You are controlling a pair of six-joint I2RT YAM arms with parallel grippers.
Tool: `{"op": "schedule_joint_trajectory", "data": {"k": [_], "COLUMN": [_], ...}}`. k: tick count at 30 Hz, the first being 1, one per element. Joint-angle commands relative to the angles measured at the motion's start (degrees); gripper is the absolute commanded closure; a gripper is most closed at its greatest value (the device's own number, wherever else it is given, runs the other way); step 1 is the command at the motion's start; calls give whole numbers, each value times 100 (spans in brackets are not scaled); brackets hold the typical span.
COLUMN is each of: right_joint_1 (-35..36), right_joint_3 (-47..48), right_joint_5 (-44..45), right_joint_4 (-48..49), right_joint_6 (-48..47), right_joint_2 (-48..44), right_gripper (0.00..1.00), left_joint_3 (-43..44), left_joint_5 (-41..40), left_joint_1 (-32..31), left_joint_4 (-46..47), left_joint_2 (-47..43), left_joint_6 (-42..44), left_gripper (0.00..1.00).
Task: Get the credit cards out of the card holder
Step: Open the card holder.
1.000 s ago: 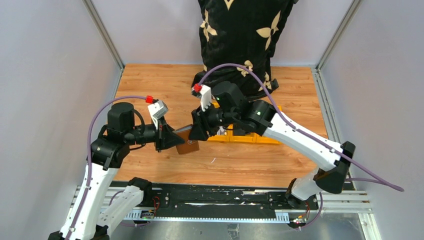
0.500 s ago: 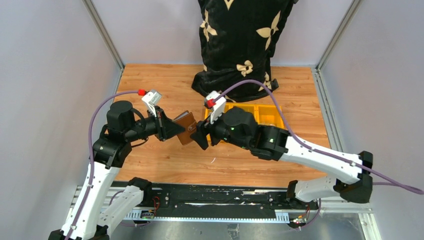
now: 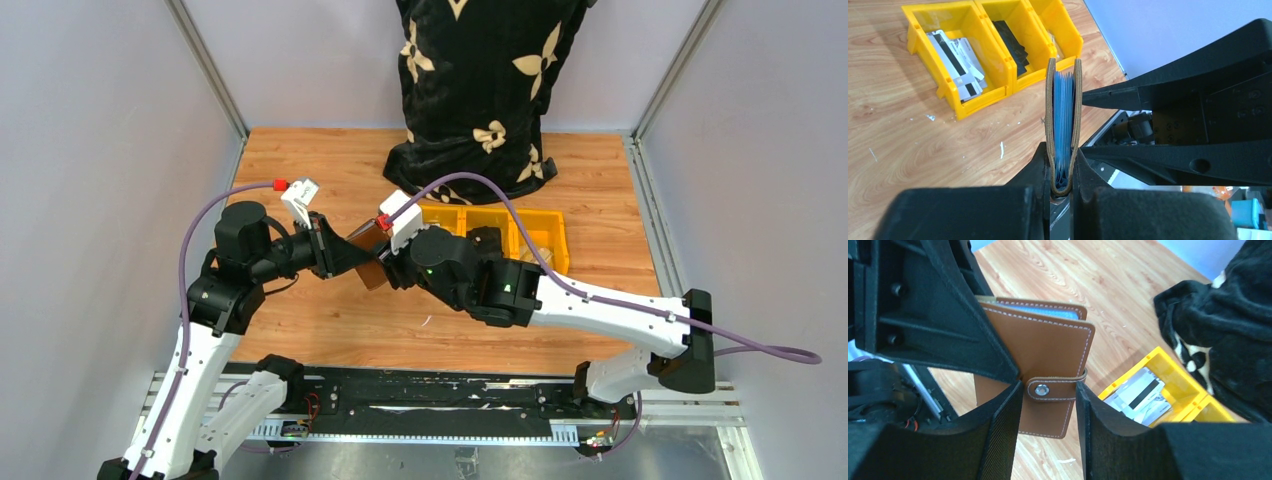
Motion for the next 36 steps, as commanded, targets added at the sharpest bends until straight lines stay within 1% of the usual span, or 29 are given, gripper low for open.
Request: {"op": "schedule_joint_trajectory", "data": {"k": [1, 6, 12, 18, 20, 21, 23, 24, 25, 27, 28, 36], "right_joint_1": [188, 261, 377, 468, 475, 480, 481, 485, 487, 487, 487, 487], "right_joint_3": [242, 346, 160, 16, 16, 23, 14, 9, 11, 8, -5, -237], "right_joint_5": [702, 847, 908, 914, 935, 963, 1024, 1074, 1101, 1222, 1312, 1883], "right_joint_4": [281, 180, 101, 133, 109, 88, 43, 12, -21, -95, -118, 7], "right_joint_6": [-369, -433, -333, -295, -303, -315, -323, -329, -330, -334, -336, -445], "right_joint_2": [181, 360, 381, 343, 342, 348, 354, 363, 376, 400, 403, 197], "right_gripper": [55, 56, 52, 56, 60, 64, 73, 81, 84, 96, 100, 100], "left_joint_3": [-14, 112, 182, 299, 334, 357, 388, 392, 419, 458, 463, 532], "left_joint_5": [214, 213, 204, 125, 124, 143, 176, 182, 188, 180, 178, 170], "left_joint_1": [-34, -30, -5, 21, 23, 31, 33, 34, 40, 41, 48, 74], "left_joint_4": [225, 187, 141, 85, 59, 51, 34, 39, 30, 8, -9, -120], "left_joint_2": [-53, -40, -46, -29, -9, 14, 41, 38, 35, 43, 38, 30], "left_joint_6": [-281, -306, -291, -286, -280, -280, -280, -276, -268, -243, -239, -228], "left_gripper": [100, 100, 100, 100, 100, 100, 100, 100, 100, 100, 100, 100]}}
